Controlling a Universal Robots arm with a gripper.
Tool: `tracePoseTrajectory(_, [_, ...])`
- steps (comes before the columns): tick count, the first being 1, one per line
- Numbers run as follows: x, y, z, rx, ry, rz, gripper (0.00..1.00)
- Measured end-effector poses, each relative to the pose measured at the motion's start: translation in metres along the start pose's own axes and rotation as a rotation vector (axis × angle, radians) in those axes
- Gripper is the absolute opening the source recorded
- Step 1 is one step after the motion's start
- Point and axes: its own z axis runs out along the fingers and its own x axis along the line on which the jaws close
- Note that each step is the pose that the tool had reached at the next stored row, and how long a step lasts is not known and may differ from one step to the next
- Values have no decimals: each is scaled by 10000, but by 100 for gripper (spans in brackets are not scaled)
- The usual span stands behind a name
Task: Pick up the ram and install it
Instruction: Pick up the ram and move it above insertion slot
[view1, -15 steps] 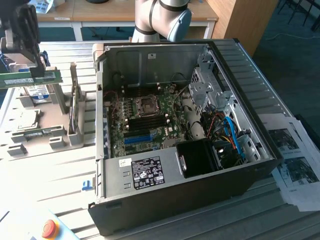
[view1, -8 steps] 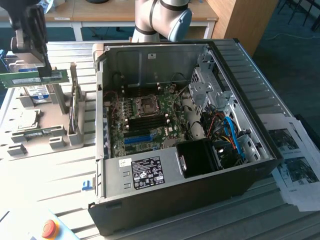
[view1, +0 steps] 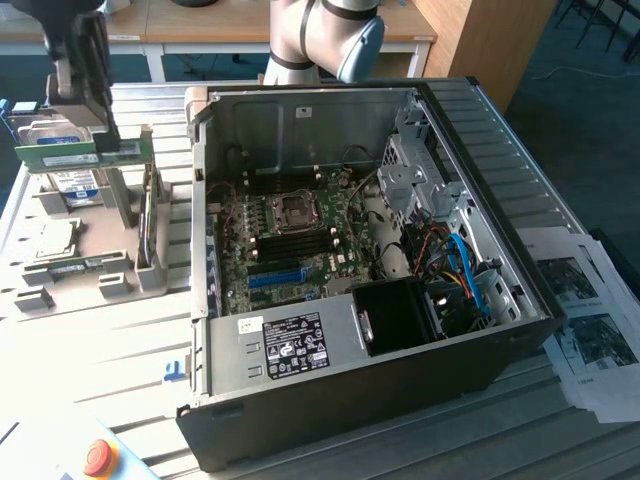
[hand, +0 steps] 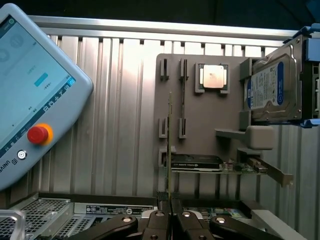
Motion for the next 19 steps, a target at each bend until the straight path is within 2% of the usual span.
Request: tracePoseTrajectory(19, [10,-494,-12,-62,0,1,12])
